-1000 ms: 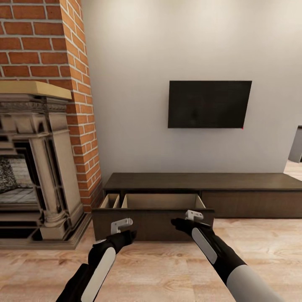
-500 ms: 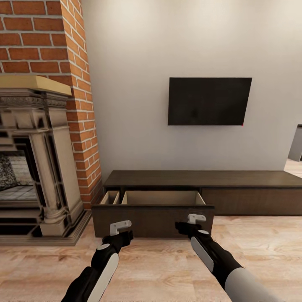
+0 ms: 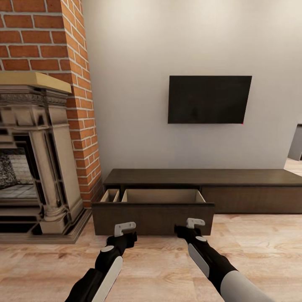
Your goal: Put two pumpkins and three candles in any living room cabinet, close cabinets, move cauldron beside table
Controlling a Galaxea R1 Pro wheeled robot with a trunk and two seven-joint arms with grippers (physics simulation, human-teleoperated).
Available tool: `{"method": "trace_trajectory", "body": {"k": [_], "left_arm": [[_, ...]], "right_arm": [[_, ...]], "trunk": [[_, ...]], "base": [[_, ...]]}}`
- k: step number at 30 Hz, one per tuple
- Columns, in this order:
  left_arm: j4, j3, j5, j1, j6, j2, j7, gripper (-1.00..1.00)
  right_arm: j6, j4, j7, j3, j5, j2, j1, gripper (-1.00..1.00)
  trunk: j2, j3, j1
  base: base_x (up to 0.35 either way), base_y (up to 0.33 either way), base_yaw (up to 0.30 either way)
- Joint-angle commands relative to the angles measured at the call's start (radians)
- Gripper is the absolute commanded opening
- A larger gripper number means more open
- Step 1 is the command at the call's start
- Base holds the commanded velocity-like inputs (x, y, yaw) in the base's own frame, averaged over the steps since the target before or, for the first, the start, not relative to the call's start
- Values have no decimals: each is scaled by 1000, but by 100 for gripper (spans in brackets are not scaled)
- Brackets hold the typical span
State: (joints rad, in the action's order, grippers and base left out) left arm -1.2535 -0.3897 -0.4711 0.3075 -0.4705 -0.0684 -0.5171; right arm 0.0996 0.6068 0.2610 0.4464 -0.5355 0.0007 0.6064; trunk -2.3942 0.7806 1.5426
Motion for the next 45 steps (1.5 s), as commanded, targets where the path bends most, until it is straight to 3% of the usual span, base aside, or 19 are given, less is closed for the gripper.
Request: {"method": "trace_trajectory", "body": {"k": [1,4,8,10,13,15,18,35,45], "left_arm": [[-1,-19,-7,1,14,0,-9,100],[-1,-53,17,1,87,0,-9,100],[12,-69,74,1,153,-1,-7,100],[62,-71,91,1,184,-1,-3,100],[156,-73,106,1,286,-6,2,100],[184,-78,119,1,343,-11,4,100],[194,-94,134,1,371,-12,4,100],[209,-112,141,1,381,-14,7,100],[228,-108,122,37,340,-14,12,100]], "right_arm": [[-16,1,8,6,-5,-1,1,100],[-44,0,6,5,-6,-1,1,100],[-55,-1,3,5,-6,-1,1,100],[-57,-1,2,5,-6,-1,1,100],[-58,-1,2,6,-6,-1,1,100],[-58,-1,1,6,-6,-1,1,100],[-57,-1,1,5,-6,-1,1,100],[-50,-2,0,6,-8,-1,1,100],[-57,-1,0,8,-6,-1,1,100]], "trunk": [[-1,1,0],[-1,1,0],[-1,1,0],[-1,1,0],[-1,1,0],[-1,1,0],[-1,1,0],[-106,48,57],[-108,87,62]], "base": [[0,0,0],[0,0,0],[0,0,0],[0,0,0],[0,0,0],[0,0,0],[0,0,0],[0,0,0],[0,0,0]]}}
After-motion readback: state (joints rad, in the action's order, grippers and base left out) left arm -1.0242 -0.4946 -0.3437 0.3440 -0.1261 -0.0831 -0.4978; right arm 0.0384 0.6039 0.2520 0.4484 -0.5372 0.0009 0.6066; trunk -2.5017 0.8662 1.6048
